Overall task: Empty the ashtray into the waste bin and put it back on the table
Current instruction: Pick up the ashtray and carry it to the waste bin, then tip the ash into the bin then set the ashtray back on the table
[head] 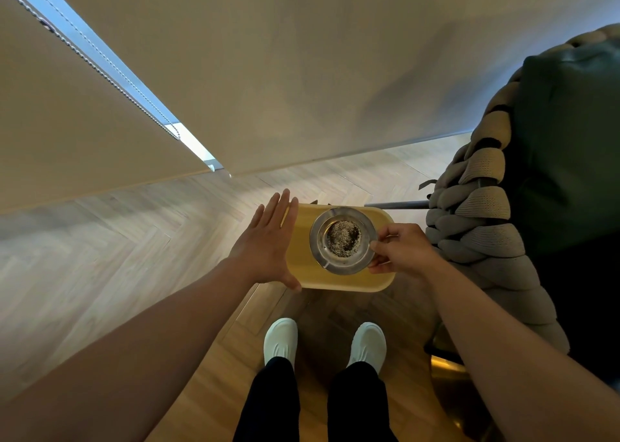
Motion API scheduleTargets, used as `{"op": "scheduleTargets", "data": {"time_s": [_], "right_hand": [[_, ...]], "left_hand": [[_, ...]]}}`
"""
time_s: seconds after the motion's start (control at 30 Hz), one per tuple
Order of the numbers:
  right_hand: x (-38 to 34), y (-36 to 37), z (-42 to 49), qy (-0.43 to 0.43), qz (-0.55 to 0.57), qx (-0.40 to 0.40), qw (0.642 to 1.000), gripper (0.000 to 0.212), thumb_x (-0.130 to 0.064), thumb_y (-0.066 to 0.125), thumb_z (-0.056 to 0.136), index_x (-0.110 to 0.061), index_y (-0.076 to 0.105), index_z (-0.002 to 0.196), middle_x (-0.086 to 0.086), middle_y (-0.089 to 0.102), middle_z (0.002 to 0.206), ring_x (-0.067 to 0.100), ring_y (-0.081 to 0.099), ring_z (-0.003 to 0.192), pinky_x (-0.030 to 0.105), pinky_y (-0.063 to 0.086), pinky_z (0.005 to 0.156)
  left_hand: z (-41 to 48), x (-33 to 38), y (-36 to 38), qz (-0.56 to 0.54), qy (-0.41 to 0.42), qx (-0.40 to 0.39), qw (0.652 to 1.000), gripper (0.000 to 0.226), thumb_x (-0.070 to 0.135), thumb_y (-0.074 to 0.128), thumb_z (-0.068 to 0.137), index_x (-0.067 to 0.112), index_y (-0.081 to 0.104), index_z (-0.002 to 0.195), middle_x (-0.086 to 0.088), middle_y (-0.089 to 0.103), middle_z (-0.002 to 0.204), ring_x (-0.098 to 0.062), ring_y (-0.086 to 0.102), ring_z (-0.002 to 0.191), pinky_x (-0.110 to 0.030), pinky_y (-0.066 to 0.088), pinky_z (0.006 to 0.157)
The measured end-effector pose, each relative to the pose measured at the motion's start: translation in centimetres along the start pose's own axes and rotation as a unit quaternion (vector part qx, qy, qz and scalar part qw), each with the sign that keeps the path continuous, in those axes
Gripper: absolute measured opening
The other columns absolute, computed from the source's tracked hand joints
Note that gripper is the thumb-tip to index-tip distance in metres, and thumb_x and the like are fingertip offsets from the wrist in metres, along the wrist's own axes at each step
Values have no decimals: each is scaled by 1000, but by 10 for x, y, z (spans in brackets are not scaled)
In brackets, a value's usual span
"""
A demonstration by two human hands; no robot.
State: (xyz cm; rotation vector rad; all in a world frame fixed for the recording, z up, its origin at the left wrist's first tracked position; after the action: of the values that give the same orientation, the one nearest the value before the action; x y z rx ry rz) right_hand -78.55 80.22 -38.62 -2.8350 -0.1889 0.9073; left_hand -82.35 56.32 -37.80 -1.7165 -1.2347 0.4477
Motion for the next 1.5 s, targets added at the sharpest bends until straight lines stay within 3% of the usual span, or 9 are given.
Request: {"op": "scheduleTargets", "data": {"time_s": [0.4, 0.57, 0.67, 0.8, 0.87, 0.97, 1.03, 1.17, 1.5], "right_hand": [[-3, 3, 0, -30, -26, 22, 999, 11, 4, 65, 89, -6, 62, 87, 16, 67, 75, 27, 68, 58, 42, 62, 59], [-7, 0, -1, -71, -40, 68, 994, 20, 2, 66, 89, -15, 64, 80, 12, 68, 78, 22, 69, 53, 45, 63, 62], [-15, -2, -5, -130, -111, 106, 980, 20, -5, 69, 89, -20, 63, 77, 6, 69, 79, 25, 71, 65, 42, 63, 68], [-35, 11, -27, -258, -281, 127, 916, 12, -16, 66, 91, -19, 62, 81, -4, 64, 74, 8, 59, 64, 14, 42, 57], [-45, 23, -48, -360, -347, 131, 856, 9, -14, 66, 91, -14, 63, 83, 1, 61, 70, 12, 56, 58, 18, 41, 53], [-48, 44, -83, -522, -453, 174, 702, 6, -5, 73, 84, -4, 68, 81, 10, 64, 73, 24, 59, 62, 33, 52, 50], [-43, 52, -94, -567, -471, 191, 649, 6, -4, 76, 81, -4, 70, 79, 11, 67, 74, 25, 62, 65, 34, 55, 56], [-37, 53, -96, -582, -469, 217, 627, 5, -4, 76, 81, -3, 72, 78, 13, 69, 74, 26, 66, 68, 36, 59, 61], [-31, 52, -95, -590, -472, 197, 625, 6, -8, 75, 82, -3, 72, 84, 13, 71, 79, 27, 68, 73, 37, 60, 67]], "left_hand": [[-3, 0, 0, 14, 1, -35, 999, 161, 77, 79, 46, 14, -29, 149, -11, -38, 156, -30, -35, 144, -48, -3, 123], [-1, 0, 2, 9, -10, -37, 999, 164, 74, 82, 45, 13, -29, 149, -11, -38, 156, -29, -35, 143, -48, -4, 123], [0, 0, 1, 8, -10, -38, 999, 164, 73, 83, 45, 12, -27, 150, -11, -37, 157, -29, -34, 144, -49, -3, 123], [-1, 0, 2, 7, -9, -38, 999, 163, 73, 82, 46, 13, -29, 149, -11, -38, 156, -29, -35, 144, -49, -5, 123], [-2, 0, 2, 6, -8, -39, 999, 162, 73, 82, 47, 13, -29, 149, -11, -38, 156, -29, -35, 144, -49, -5, 123], [-3, 1, 1, 5, -7, -40, 999, 161, 74, 81, 48, 13, -28, 149, -11, -37, 157, -30, -34, 144, -50, -4, 123], [-3, 1, 1, 1, -6, -39, 999, 161, 74, 81, 48, 14, -28, 150, -11, -37, 157, -30, -33, 144, -50, -3, 123], [-3, 2, 1, -7, -7, -38, 999, 162, 73, 82, 47, 14, -28, 150, -11, -37, 157, -29, -34, 144, -49, -5, 123], [-3, 1, 2, -12, -9, -41, 999, 163, 72, 83, 45, 15, -28, 149, -11, -37, 157, -29, -34, 144, -50, -4, 123]]}}
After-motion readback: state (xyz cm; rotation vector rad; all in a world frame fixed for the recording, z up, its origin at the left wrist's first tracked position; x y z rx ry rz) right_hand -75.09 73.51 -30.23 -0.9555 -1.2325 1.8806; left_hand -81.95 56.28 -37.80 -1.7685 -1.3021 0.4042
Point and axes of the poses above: each hand's wrist, its own z-axis towards the middle knuckle, its own y-axis out of the palm, x = y × z, the point moved 8 cm from there along z, towards the middle knuckle
